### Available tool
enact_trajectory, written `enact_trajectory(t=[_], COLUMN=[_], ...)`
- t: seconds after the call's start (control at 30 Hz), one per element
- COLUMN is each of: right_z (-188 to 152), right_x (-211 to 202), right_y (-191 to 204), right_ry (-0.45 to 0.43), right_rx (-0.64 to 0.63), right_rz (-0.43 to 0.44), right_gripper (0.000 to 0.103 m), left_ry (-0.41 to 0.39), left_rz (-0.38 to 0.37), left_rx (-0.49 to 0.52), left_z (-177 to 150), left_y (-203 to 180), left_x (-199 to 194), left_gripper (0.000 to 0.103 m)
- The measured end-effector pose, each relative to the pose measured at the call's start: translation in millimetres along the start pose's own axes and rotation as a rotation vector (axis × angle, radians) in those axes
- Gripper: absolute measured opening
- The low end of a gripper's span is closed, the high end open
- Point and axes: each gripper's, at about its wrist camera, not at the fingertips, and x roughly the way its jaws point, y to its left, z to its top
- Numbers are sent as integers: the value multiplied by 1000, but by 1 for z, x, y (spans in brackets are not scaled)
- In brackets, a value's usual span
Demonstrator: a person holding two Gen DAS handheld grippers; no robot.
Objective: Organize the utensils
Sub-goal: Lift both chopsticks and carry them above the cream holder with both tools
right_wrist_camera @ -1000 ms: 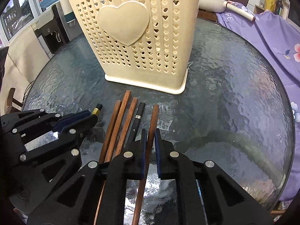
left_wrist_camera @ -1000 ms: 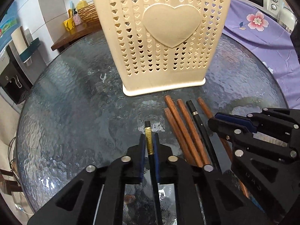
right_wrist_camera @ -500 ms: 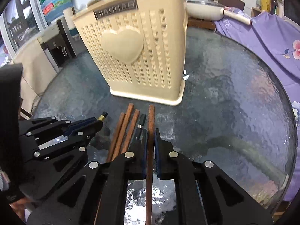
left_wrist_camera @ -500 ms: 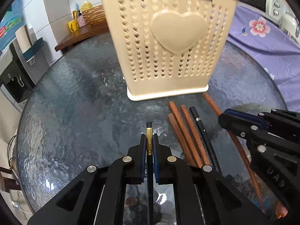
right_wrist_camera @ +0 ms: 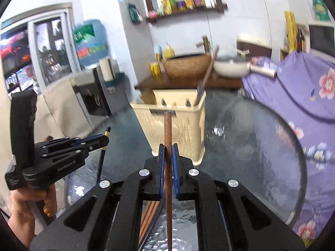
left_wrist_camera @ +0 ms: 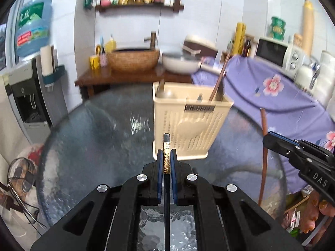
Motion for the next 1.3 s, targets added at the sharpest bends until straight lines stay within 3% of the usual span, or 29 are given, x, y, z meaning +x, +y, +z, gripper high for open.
enact_trajectory(t=[0.27, 0.8, 0.97, 1.3], right_z=[10, 34, 64, 174], right_x=[-44, -50, -56, -75], right_y=[7, 17, 16, 22], right_ry=[-54, -67, -85, -218], right_rx=[-48, -86, -80, -74], right_rz=[39, 66, 90, 60], right_gripper=[8, 8, 8, 8], left_ry=[-86, -131, -150, -240], left_rz=[-7, -34, -67, -90], left_rx=[33, 55, 39, -13], left_z=[10, 30, 64, 176], left_y=[-9, -14, -15, -14], left_x=[-31, -48, -56, -78], left_gripper=[7, 7, 7, 7])
